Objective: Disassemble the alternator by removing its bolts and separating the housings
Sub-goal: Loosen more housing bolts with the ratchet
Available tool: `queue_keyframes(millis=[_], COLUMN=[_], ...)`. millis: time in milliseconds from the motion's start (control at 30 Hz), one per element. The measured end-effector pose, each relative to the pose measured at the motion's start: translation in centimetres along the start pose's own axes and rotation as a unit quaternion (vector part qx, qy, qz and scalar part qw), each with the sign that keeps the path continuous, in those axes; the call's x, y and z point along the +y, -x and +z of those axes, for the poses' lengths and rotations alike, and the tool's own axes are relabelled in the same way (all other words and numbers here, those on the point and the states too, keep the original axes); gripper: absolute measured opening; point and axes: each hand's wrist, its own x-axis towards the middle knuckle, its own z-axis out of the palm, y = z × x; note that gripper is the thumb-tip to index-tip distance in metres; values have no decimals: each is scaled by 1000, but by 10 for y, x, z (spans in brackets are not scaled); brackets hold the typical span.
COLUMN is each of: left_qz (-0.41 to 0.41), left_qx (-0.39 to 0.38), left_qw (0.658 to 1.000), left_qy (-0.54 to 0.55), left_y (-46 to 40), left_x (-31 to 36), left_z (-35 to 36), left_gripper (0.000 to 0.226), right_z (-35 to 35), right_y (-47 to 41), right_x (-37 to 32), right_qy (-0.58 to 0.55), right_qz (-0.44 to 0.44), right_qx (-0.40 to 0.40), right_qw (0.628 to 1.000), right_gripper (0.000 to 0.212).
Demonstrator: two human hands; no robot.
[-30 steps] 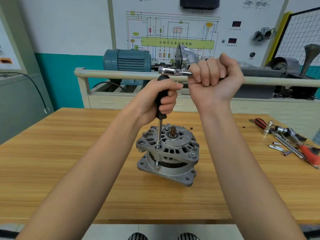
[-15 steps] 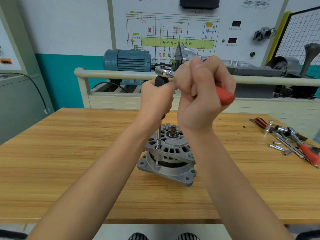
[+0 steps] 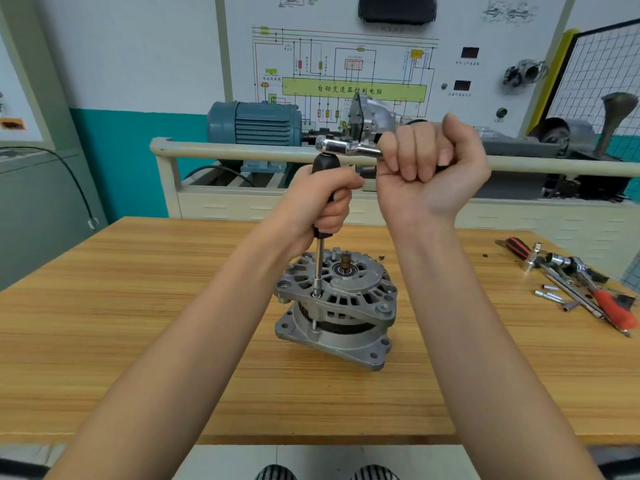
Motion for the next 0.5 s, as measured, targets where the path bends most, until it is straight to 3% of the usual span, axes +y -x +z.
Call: queue_keyframes(millis=[67,133,233,267,333,433,500], left_qz=[17,37,68,69,59,46,38], left_qx=[87,163,187,183,142,12,-54], left_qw=[996,986,979,980,987,997,997], left_qy=[-15,-26,-33,-40,-44,-55,-38], left_y=[0,-1,0,0,0,0,-1], left_x=[-2,-4,-6,-6,-5,2,6], left_z=[7,14,19,18,10,-6,-12], left_gripper=[47,40,26,27,35,41,39], right_z=[6,12,18,19,18,14,7], right_y=[12,24,38,37,29,12,3], right_x=[10,22,36,36,27,8,-1], right_qy=[106,222,340,342,286,170,66], right_qz=[-73,-183,-274,-271,-226,-99,-15], right_qx=[-71,-117,-160,-161,-148,-105,-34], right_qw=[989,950,885,885,919,975,997], right_gripper=[47,43,29,29,37,47,48])
